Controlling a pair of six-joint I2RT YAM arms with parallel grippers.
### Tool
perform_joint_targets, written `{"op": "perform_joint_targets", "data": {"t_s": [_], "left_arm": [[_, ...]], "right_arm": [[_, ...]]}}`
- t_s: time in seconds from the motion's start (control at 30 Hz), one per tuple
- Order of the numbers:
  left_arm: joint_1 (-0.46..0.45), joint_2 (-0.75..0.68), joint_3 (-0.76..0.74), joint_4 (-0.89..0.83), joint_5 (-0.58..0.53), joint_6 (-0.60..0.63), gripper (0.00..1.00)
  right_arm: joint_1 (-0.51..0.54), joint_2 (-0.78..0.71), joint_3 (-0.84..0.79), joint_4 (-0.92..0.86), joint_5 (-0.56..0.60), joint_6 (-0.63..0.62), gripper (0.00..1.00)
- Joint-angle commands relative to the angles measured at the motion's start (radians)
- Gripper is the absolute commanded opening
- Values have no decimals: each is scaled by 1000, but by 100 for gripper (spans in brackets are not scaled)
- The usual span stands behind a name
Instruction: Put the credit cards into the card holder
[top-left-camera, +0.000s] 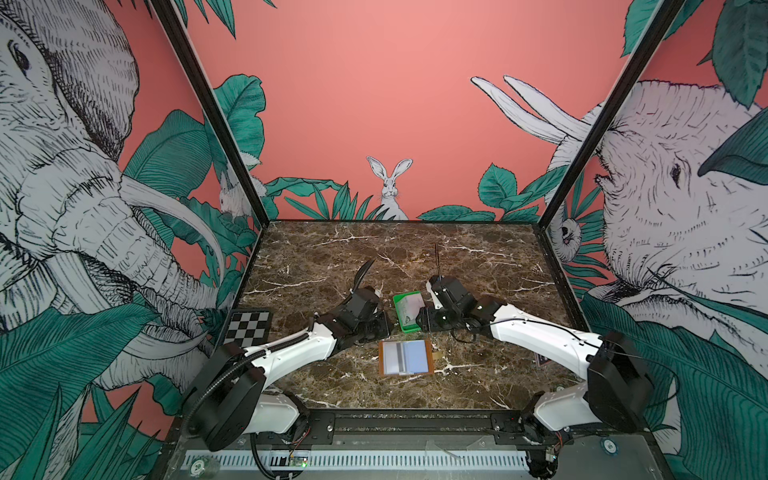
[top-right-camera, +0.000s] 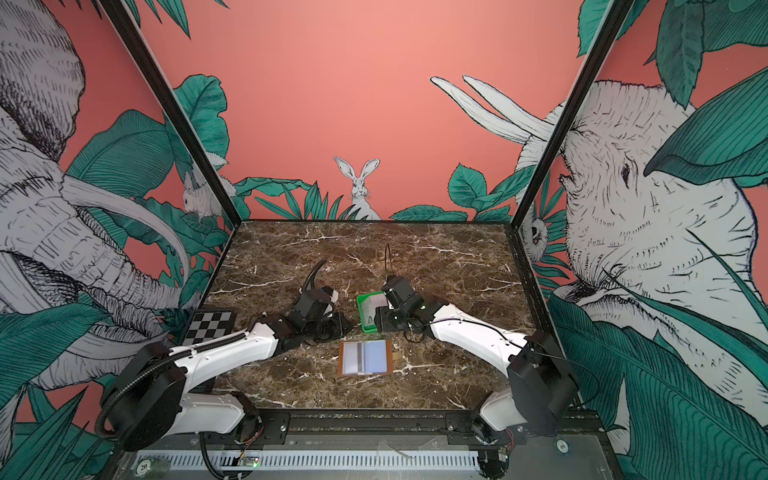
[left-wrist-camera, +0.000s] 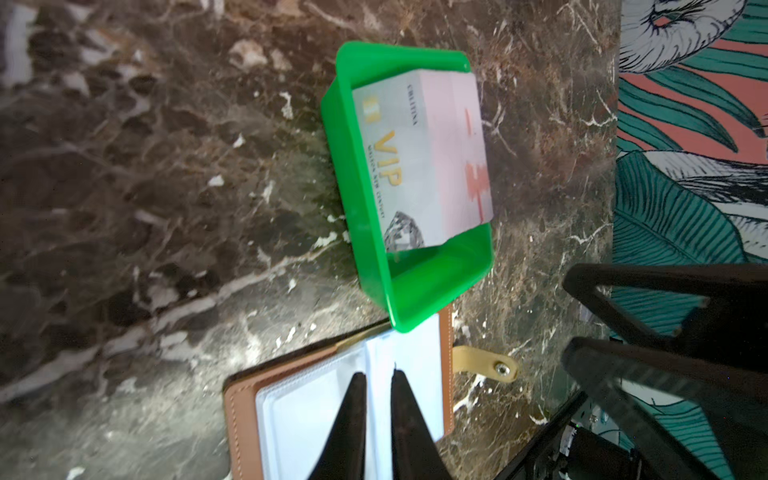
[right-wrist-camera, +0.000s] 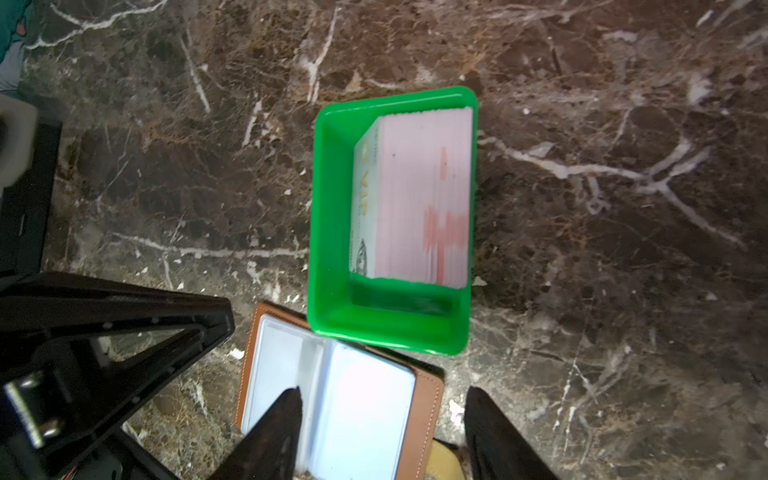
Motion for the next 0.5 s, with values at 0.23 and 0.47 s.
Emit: {"op": "perform_joint_targets", "data": {"t_s": [0.23, 0.47], "left_arm": [[53, 171, 184, 14, 49, 82, 17], [68, 268, 247, 9, 63, 108, 13]], "right_arm": [[-74, 128, 91, 12, -100, -103, 71], [-93, 222, 124, 47, -147, -102, 72]]}}
